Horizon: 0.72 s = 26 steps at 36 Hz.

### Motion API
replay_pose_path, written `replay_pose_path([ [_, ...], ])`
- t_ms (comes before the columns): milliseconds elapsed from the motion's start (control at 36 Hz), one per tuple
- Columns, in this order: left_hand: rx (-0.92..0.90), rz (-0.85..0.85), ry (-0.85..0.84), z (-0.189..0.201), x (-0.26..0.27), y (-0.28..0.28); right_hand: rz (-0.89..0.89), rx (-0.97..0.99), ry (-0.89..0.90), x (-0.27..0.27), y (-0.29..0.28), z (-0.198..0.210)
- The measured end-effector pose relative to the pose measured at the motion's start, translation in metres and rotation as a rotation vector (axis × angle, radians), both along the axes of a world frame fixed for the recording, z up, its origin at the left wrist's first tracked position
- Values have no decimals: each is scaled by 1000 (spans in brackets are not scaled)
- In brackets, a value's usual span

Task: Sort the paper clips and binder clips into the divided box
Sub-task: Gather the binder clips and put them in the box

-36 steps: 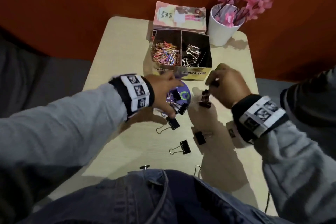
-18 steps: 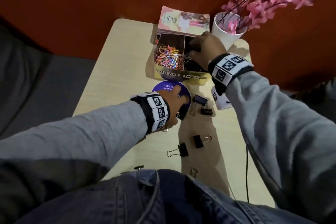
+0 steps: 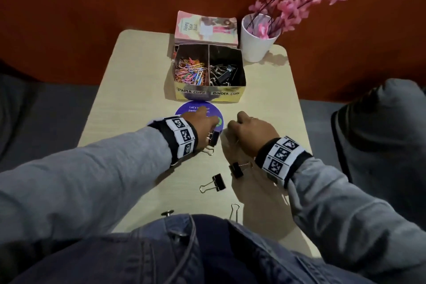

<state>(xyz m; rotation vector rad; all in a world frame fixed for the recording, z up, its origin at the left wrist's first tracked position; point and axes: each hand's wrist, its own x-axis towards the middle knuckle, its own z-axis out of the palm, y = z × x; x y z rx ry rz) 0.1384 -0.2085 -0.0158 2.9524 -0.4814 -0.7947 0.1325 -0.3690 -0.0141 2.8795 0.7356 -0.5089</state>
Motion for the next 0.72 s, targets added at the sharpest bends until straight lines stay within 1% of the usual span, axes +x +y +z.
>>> replay_pose_path([
  [83,-53,8,-23,5,5,3,-27,10,-6,-10,2,2],
  [139,-111,45,-40,13,11,5,-40,32,-11,-15,3,4],
  [306,-331,151,-152,59,56,-1,-85,78,26,-21,3,10],
  [361,-326,153,-220,73,77,-7,-75,78,39,-20,3,11],
  [417,-309,164,-245,83,95,-13,-66,74,39,-21,4,12],
  [500,-266,157,-266,83,118,-22,-55,84,34,-23,4,11],
  [611,-238,165,-259,70,134,-32,-53,121,11,-22,3,7],
  [722,-306,166,-256,66,139,-28,-19,150,-20,-21,1,4],
])
